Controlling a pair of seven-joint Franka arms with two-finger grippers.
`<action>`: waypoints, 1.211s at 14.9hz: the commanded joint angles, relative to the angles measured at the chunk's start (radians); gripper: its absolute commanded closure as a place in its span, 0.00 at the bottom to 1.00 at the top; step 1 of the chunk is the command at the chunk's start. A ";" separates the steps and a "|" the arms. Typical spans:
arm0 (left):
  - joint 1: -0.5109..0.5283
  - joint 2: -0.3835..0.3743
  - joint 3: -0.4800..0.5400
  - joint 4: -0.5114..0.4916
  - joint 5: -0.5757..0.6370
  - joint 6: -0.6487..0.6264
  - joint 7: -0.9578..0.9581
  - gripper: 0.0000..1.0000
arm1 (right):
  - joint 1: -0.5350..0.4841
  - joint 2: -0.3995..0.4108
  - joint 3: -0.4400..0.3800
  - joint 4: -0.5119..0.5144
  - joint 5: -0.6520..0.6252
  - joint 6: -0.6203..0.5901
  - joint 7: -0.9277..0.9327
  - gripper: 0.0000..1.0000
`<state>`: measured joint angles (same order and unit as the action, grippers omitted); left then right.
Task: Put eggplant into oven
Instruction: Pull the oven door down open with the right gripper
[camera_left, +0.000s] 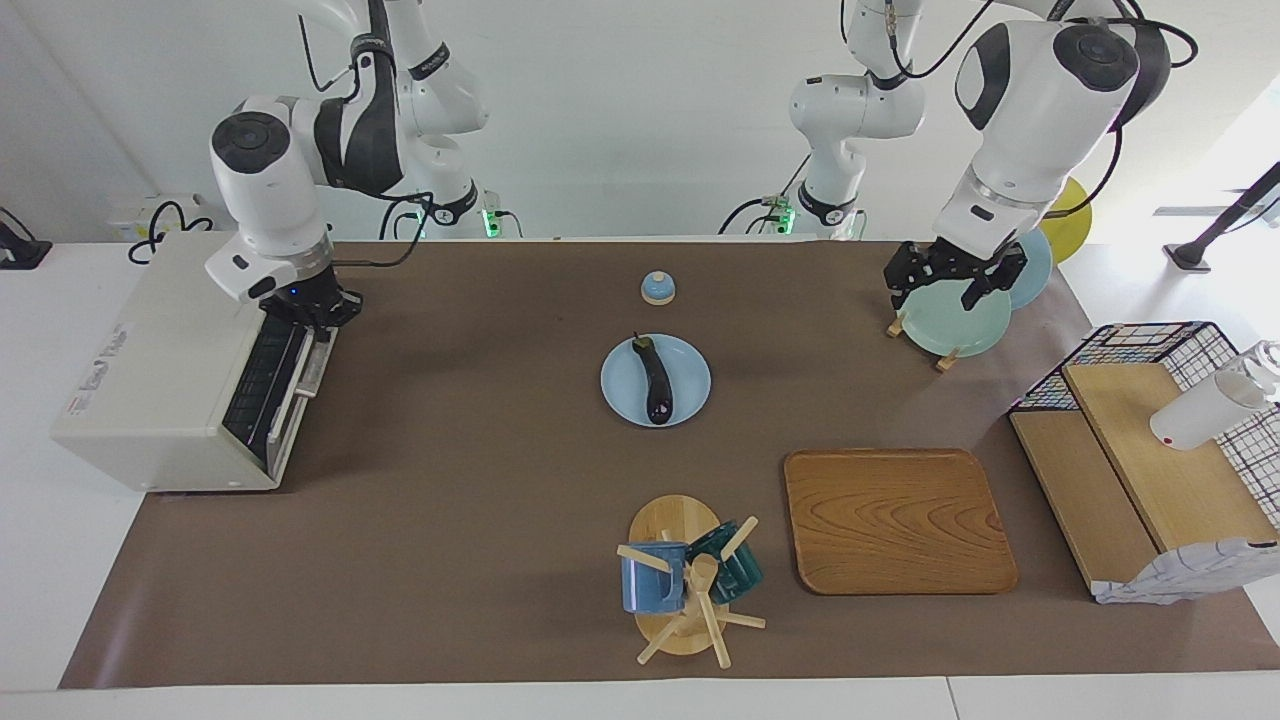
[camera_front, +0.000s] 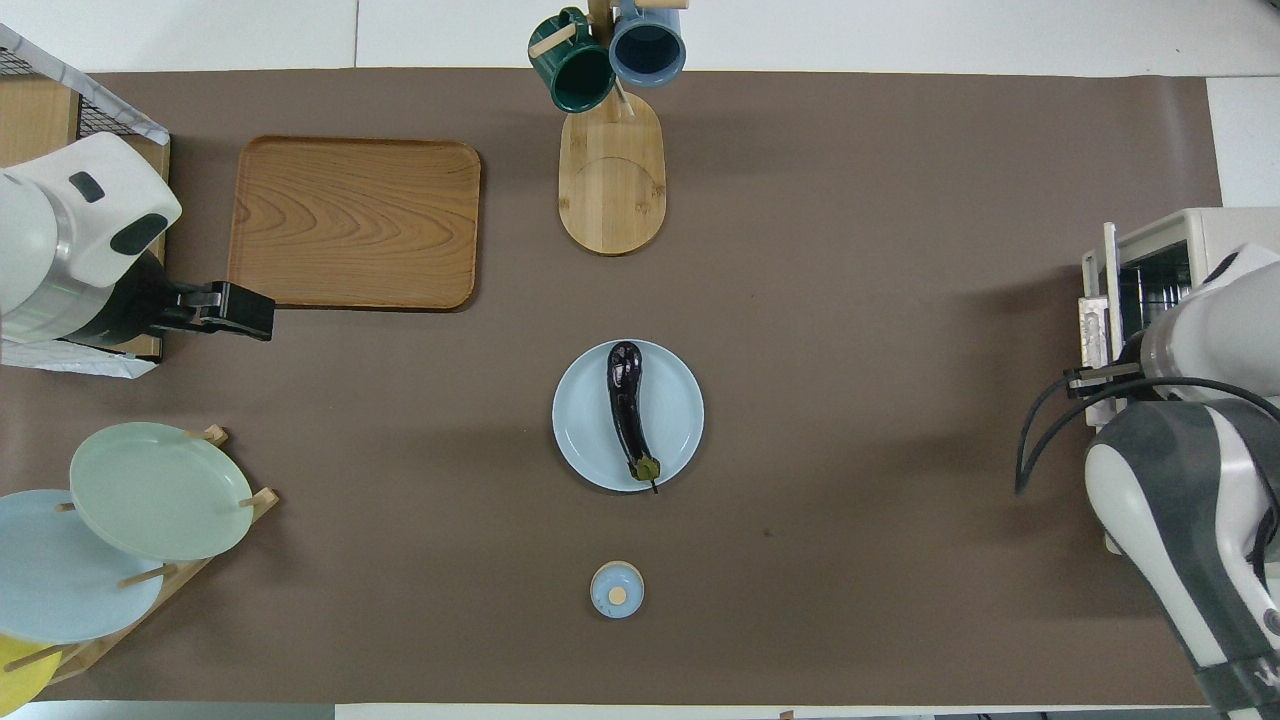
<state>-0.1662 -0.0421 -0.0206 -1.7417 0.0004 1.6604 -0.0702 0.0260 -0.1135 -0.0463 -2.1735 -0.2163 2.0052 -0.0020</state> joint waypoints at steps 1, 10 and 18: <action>0.040 -0.007 -0.019 0.048 0.026 -0.083 0.030 0.00 | -0.002 0.081 -0.007 -0.067 -0.011 0.182 0.013 1.00; 0.053 0.008 -0.022 0.045 -0.002 -0.031 0.040 0.00 | 0.026 0.165 -0.004 -0.146 -0.011 0.406 0.071 1.00; 0.054 0.004 -0.022 0.034 -0.020 -0.028 0.027 0.00 | 0.052 0.187 0.000 -0.177 0.038 0.451 0.092 1.00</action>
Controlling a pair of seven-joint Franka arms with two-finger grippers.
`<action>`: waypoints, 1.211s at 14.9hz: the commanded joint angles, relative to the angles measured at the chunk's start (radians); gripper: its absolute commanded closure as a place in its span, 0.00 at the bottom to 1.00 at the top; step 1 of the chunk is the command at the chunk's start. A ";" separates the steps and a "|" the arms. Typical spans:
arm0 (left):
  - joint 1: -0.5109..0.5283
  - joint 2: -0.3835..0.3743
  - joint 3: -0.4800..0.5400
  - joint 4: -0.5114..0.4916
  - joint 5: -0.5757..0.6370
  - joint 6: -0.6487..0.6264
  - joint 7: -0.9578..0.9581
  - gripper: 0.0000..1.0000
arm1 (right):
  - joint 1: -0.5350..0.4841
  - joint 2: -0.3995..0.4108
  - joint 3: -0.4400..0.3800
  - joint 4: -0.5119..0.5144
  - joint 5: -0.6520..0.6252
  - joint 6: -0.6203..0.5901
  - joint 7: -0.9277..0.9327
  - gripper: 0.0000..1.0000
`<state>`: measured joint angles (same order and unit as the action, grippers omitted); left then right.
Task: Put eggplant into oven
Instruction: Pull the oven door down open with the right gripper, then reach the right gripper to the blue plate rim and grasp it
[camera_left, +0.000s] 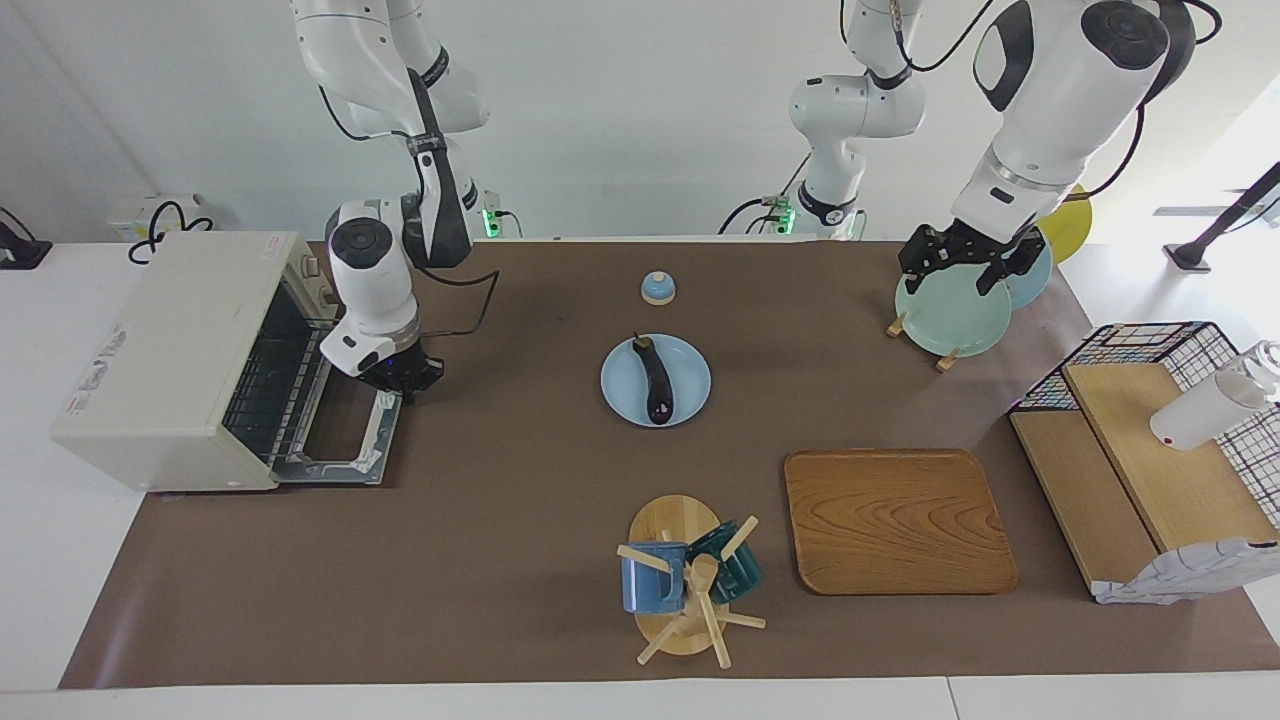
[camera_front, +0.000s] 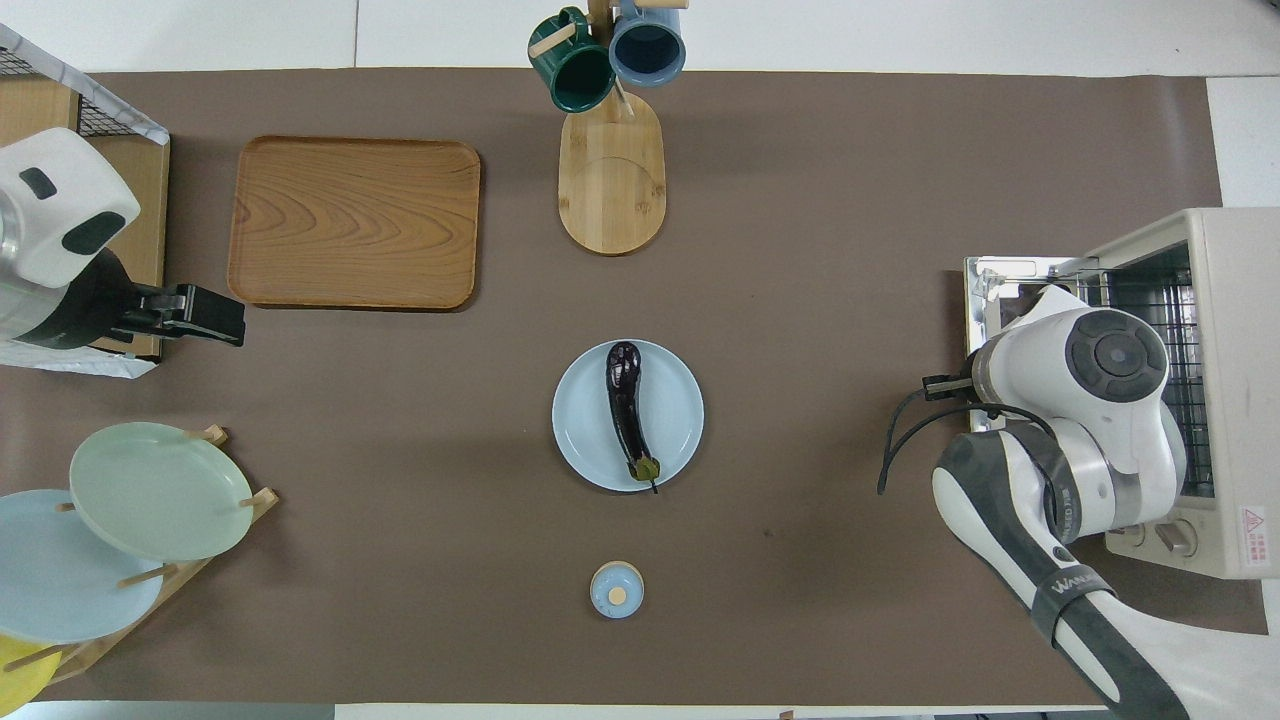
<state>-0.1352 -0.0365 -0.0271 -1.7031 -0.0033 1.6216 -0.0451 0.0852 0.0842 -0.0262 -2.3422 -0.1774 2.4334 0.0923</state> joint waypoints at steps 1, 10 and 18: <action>0.023 -0.002 -0.016 -0.004 -0.024 0.012 0.001 0.00 | 0.001 -0.009 -0.020 -0.008 0.018 0.033 0.006 1.00; 0.022 0.004 -0.016 0.008 -0.027 0.012 -0.001 0.00 | 0.263 0.015 -0.018 0.064 0.075 0.079 0.326 0.50; 0.026 -0.006 -0.011 0.003 -0.027 0.011 0.005 0.00 | 0.494 0.248 -0.014 0.644 0.131 -0.357 0.482 0.33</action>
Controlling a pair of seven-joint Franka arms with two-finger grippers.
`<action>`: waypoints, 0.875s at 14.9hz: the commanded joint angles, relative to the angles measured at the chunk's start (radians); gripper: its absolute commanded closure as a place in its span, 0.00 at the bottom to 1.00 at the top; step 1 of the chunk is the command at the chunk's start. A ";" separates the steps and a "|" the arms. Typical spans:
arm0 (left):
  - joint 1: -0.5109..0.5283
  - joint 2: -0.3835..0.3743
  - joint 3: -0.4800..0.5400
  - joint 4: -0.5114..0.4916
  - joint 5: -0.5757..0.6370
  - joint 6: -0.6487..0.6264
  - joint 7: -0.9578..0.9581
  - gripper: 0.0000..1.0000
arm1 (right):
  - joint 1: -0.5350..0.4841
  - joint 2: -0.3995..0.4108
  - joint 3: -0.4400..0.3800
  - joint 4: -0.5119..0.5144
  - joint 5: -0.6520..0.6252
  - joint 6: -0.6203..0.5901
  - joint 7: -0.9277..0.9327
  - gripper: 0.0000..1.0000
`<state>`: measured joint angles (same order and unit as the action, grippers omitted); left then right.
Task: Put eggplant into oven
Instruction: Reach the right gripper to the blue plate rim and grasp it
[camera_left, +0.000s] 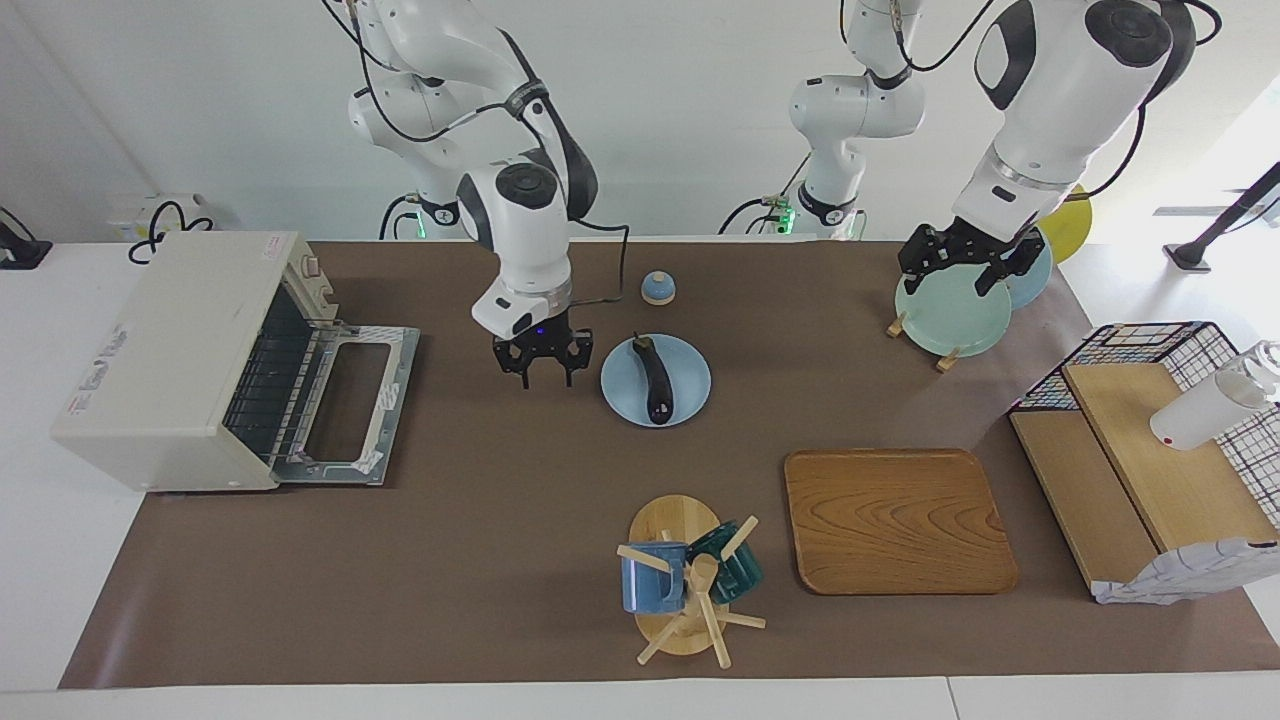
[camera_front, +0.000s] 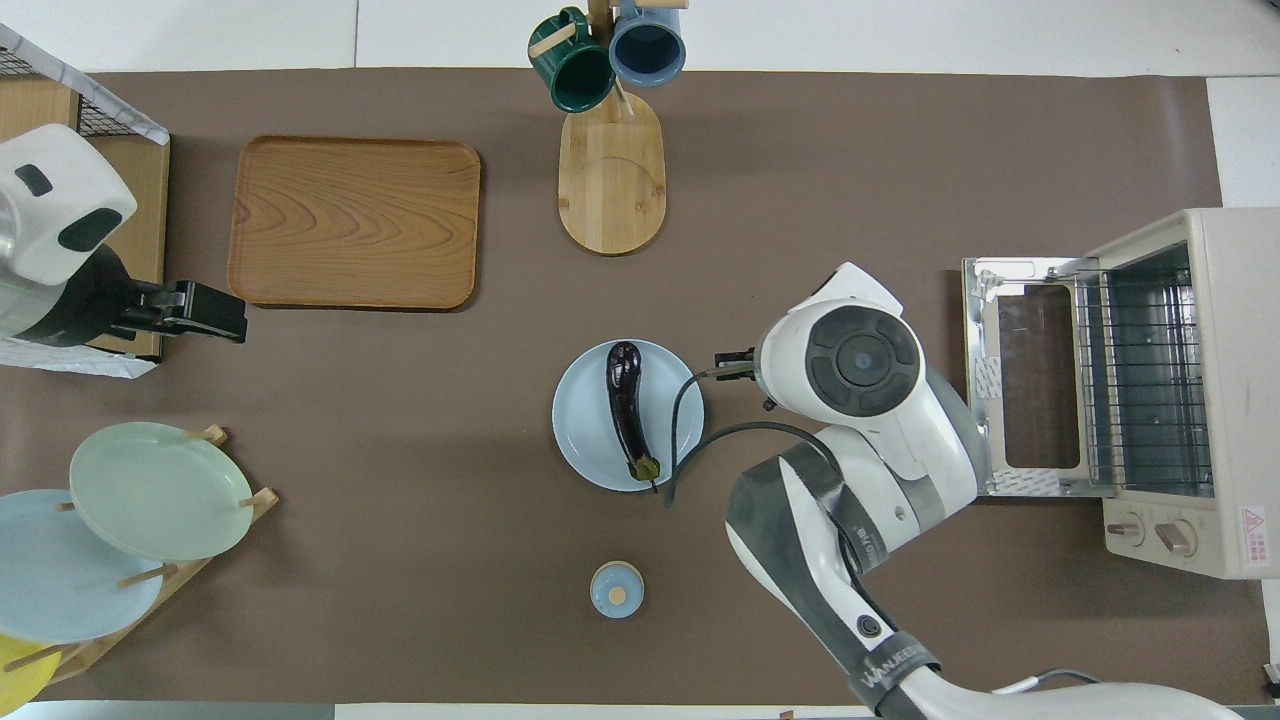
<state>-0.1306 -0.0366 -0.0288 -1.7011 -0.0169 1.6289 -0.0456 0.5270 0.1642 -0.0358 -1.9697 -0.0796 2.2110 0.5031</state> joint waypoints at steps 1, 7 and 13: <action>0.023 -0.006 -0.007 0.001 -0.014 0.003 0.006 0.00 | 0.085 0.232 -0.004 0.378 0.040 -0.189 0.110 0.34; 0.022 -0.008 -0.007 0.001 -0.014 0.003 0.006 0.00 | 0.224 0.411 0.004 0.532 0.035 -0.117 0.343 0.34; 0.023 -0.008 -0.005 0.001 -0.012 0.003 0.006 0.00 | 0.324 0.483 0.010 0.537 0.009 -0.082 0.348 0.40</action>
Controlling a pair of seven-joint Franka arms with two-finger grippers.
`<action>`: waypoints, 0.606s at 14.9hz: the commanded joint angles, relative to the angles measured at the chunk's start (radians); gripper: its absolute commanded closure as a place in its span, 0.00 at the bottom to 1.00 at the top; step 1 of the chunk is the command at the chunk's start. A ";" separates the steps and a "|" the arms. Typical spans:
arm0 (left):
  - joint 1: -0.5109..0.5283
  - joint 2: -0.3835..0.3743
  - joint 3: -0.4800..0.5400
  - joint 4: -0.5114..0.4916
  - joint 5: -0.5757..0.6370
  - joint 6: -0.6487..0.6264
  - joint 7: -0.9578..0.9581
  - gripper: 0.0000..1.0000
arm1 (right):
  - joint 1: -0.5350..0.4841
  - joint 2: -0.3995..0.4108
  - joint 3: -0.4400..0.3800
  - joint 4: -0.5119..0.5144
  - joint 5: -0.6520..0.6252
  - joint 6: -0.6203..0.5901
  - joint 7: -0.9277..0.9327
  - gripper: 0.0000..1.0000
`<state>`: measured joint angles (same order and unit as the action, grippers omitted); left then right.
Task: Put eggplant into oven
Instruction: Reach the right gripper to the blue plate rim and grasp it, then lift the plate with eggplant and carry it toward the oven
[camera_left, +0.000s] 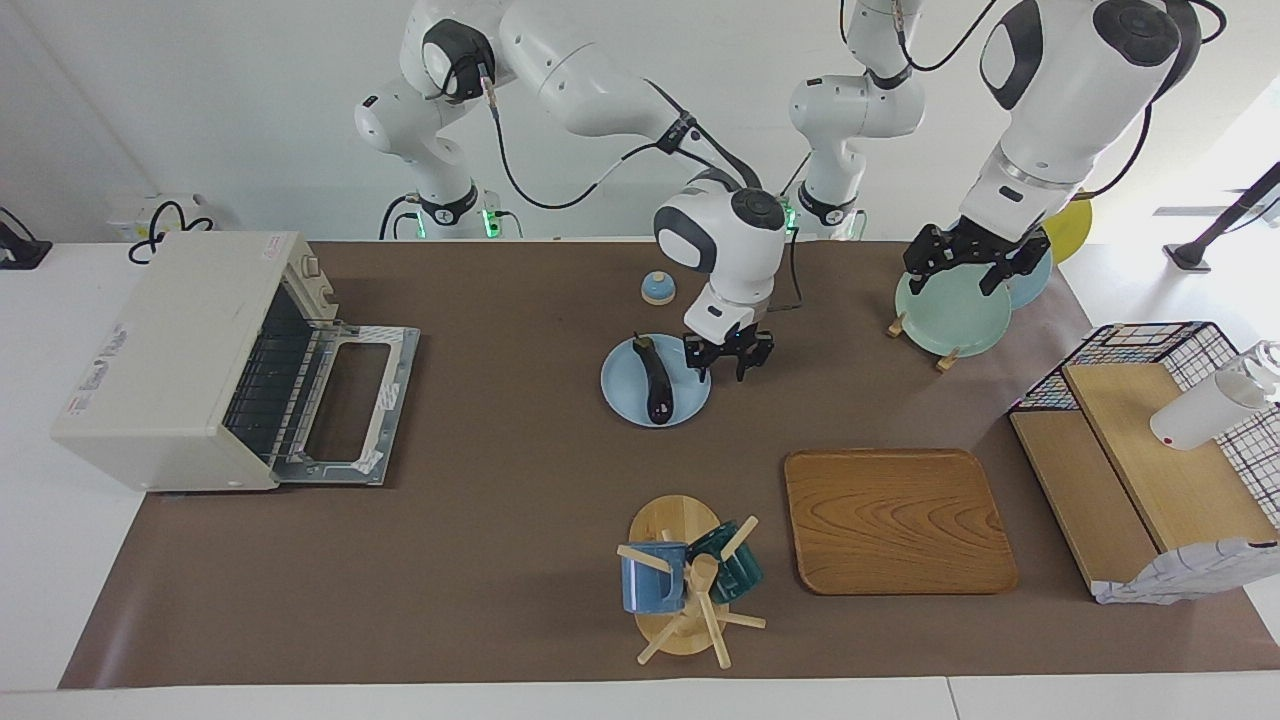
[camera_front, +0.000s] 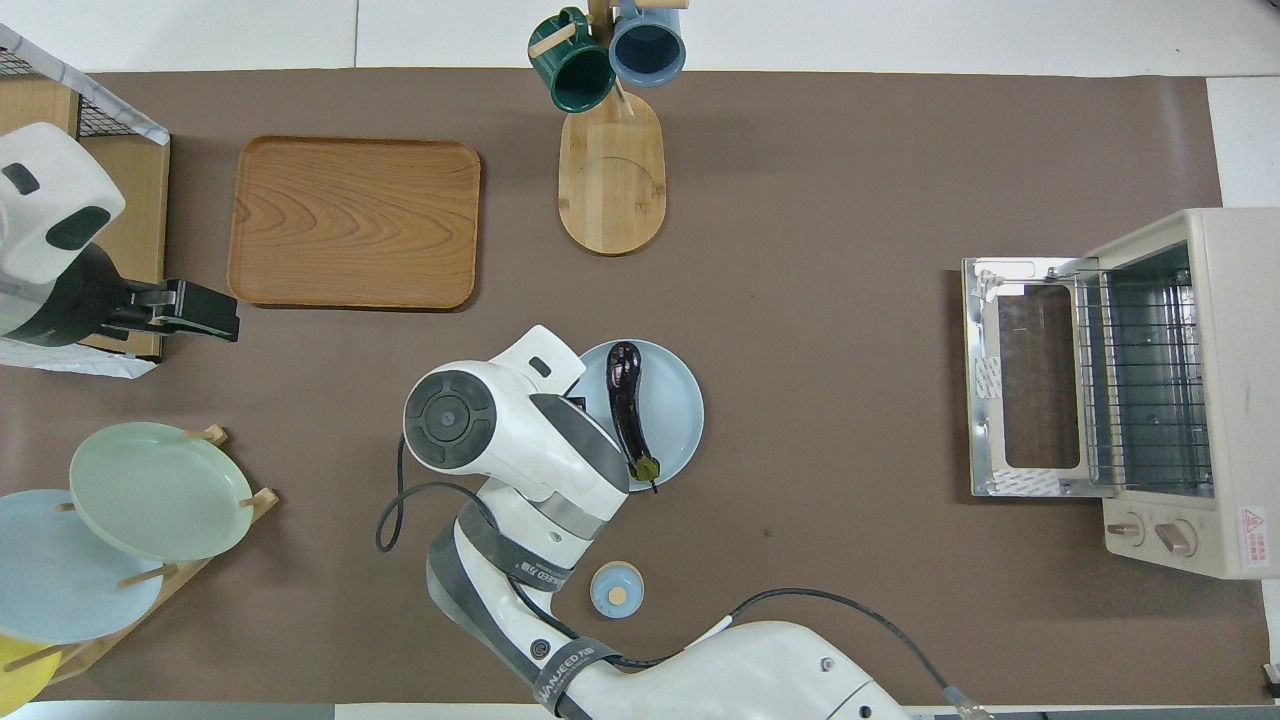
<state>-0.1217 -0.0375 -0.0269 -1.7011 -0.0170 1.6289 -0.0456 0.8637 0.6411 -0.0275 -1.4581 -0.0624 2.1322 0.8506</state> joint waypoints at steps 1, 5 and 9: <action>0.013 -0.007 -0.007 0.001 -0.014 0.003 0.006 0.00 | -0.018 0.006 0.001 0.021 -0.022 -0.009 -0.002 0.41; 0.014 -0.007 -0.007 0.001 -0.012 0.003 0.006 0.00 | -0.008 0.000 0.000 -0.001 -0.057 -0.052 -0.001 0.47; 0.014 -0.007 -0.007 0.001 -0.012 0.003 0.006 0.00 | -0.008 -0.014 0.000 -0.041 -0.060 -0.057 0.001 0.58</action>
<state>-0.1217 -0.0375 -0.0269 -1.7011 -0.0170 1.6289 -0.0456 0.8604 0.6426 -0.0319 -1.4744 -0.1045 2.0837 0.8504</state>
